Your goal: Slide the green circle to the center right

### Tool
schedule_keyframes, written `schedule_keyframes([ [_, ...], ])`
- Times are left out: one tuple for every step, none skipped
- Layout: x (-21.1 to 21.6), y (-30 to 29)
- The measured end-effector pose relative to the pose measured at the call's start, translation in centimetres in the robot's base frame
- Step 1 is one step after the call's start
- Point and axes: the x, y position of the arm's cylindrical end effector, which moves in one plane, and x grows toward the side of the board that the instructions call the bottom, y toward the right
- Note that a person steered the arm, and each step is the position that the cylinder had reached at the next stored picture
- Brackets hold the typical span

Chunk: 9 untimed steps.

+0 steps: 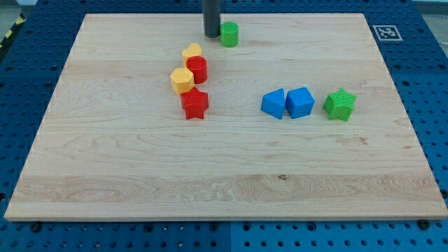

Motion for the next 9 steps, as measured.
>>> schedule_keyframes([
  [0.0,3.5],
  [0.6,6.4],
  [2.7,7.7],
  [5.3,9.9],
  [8.0,13.5],
  [10.8,15.8],
  [12.4,17.1],
  [12.5,16.7],
  [13.7,16.5],
])
